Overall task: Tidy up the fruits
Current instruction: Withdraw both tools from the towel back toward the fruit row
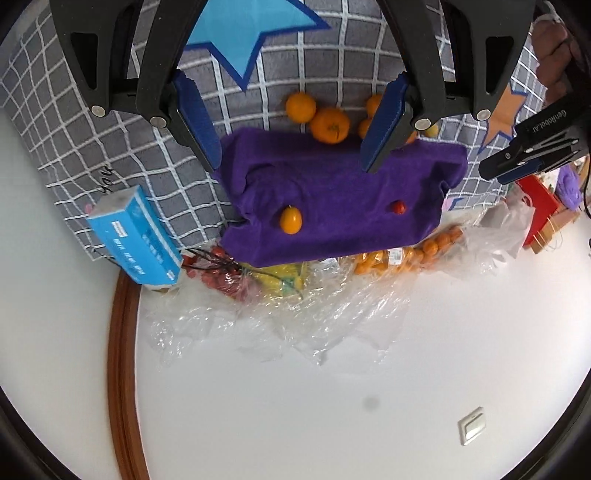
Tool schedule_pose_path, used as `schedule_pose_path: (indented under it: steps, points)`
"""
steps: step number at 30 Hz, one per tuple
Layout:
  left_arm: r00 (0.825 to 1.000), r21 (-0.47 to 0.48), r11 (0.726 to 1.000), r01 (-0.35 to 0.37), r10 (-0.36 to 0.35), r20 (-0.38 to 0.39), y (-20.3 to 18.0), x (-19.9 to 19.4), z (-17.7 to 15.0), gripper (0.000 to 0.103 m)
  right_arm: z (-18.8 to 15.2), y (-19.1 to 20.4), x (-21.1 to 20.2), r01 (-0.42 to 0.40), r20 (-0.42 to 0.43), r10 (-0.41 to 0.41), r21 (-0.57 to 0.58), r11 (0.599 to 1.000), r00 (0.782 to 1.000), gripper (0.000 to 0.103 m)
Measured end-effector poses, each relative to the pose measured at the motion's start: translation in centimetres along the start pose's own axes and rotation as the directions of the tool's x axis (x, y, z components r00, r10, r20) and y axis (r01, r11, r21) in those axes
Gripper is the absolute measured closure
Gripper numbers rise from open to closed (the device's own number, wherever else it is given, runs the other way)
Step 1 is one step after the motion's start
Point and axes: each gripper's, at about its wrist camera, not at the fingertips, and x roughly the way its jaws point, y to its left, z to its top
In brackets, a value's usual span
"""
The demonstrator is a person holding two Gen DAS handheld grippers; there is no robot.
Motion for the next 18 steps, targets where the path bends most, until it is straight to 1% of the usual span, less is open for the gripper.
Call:
schedule_pose_path:
  steps: [2, 6, 8, 10, 11, 12, 14, 18]
  points:
    - [1.000, -0.006, 1.000, 0.004, -0.004, 0.000, 0.3, -0.3, -0.6, 0.061, -0.6, 0.0, -0.4, -0.012, -0.001, 0.012, 0.001, 1.000, 1.000, 0.026]
    - [1.000, -0.004, 1.000, -0.012, 0.012, 0.004, 0.9, -0.5, -1.9, 0.061, -2.1, 0.3, -0.4, -0.016, -0.016, 0.016, -0.011, 1.000, 1.000, 0.026]
    - [1.000, -0.028, 1.000, -0.012, 0.012, 0.000, 1.4, -0.4, -2.6, 0.061, -2.7, 0.6, -0.1, -0.005, -0.030, 0.005, -0.025, 1.000, 1.000, 0.027]
    - [1.000, -0.059, 0.998, 0.010, -0.011, -0.018, 2.2, 0.1, -3.3, 0.057, -3.6, 0.9, 0.2, -0.001, -0.042, 0.000, -0.043, 0.999, 0.999, 0.027]
    - [0.999, -0.065, 0.998, 0.016, -0.018, -0.027, 2.4, 0.4, -3.6, 0.050, -3.9, 0.9, 0.3, 0.003, -0.040, -0.005, -0.051, 0.999, 0.999, 0.027]
    - [0.999, -0.071, 0.997, 0.016, -0.018, -0.032, 2.6, 0.6, -4.0, 0.048, -4.4, 1.0, 0.4, 0.016, -0.031, -0.018, -0.062, 0.998, 0.999, 0.027]
    - [0.999, -0.083, 0.997, -0.002, -0.001, -0.039, 3.3, 1.2, -4.9, 0.048, -5.4, 1.1, 0.9, 0.041, -0.026, -0.043, -0.083, 0.996, 0.999, 0.029]
    - [0.998, -0.115, 0.993, -0.021, 0.013, -0.065, 5.0, 2.3, -6.7, 0.048, -7.2, 1.1, 3.1, 0.039, -0.076, -0.046, -0.098, 0.994, 0.996, 0.042]
